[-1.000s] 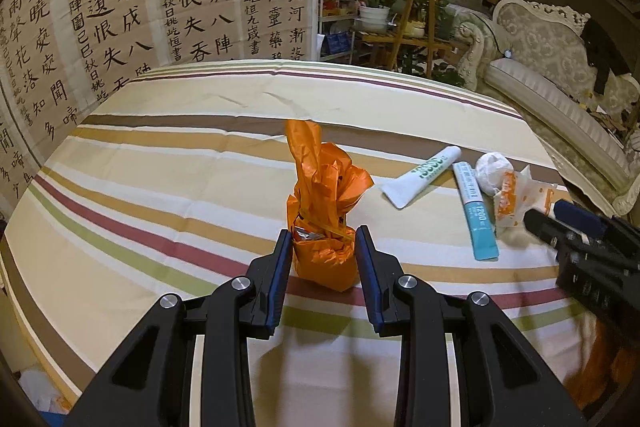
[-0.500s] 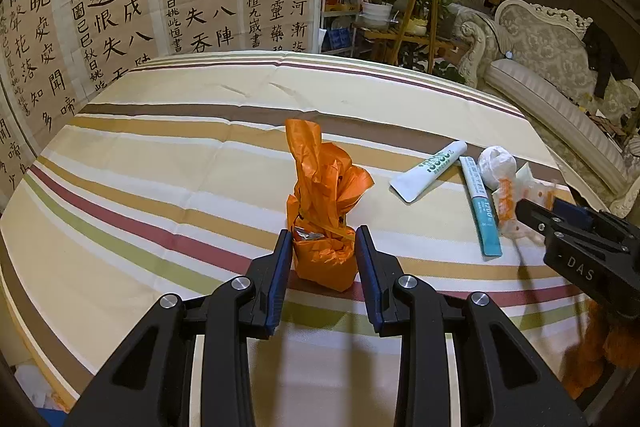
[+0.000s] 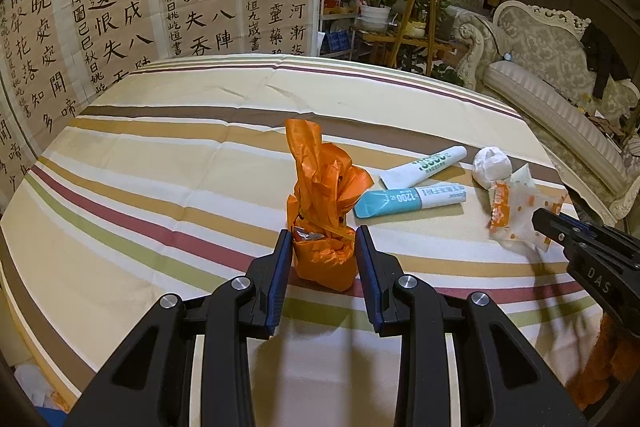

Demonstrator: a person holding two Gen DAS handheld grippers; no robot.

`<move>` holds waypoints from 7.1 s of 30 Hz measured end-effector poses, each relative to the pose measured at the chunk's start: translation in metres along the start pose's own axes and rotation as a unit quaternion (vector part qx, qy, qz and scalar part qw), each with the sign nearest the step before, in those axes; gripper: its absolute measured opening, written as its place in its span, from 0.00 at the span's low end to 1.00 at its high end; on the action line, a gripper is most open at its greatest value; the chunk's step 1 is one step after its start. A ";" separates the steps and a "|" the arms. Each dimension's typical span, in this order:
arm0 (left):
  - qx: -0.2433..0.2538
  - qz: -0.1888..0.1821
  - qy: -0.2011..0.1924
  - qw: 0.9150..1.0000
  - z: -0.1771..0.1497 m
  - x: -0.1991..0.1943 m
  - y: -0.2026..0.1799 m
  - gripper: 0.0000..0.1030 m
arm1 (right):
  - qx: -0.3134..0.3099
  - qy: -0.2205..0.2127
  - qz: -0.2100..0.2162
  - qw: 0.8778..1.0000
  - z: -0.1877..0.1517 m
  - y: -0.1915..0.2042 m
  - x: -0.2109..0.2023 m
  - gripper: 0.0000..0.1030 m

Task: Collect trash
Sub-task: 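Carry the orange bag and wrapper over the bin and open both tools, then move both open tools back over the tubes and milk packet, then grasp the blue toothpaste tube with the left tool, then grasp the white milk packet with the right tool while the left tool holds the blue tube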

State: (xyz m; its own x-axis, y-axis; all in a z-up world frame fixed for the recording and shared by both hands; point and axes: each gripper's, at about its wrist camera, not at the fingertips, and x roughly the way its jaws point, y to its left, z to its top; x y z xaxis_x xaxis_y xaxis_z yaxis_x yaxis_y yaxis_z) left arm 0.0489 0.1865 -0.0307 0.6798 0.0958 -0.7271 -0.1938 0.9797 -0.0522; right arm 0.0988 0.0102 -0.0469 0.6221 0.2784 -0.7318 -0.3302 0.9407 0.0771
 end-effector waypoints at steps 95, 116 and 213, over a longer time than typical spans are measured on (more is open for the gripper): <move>0.165 -0.055 -0.043 0.984 -0.012 -0.007 -0.170 0.69 | 0.166 -0.065 -0.142 0.974 -0.070 -0.173 -0.079 0.41; 0.065 0.073 -0.004 0.995 0.032 0.045 -0.029 0.69 | 0.104 -0.048 -0.104 0.988 -0.040 -0.108 -0.055 0.42; 0.082 -0.039 0.004 0.996 0.021 0.027 -0.006 0.13 | 0.055 0.014 -0.053 0.997 0.006 -0.002 0.023 0.24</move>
State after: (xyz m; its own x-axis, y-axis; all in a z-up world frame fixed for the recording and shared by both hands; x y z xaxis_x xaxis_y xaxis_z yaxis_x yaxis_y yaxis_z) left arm 0.0834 0.1866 -0.0358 0.6828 0.0179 -0.7304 -0.0227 0.9997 0.0033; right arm 0.1185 0.0157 -0.0601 0.6287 0.1728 -0.7582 -0.1840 0.9804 0.0709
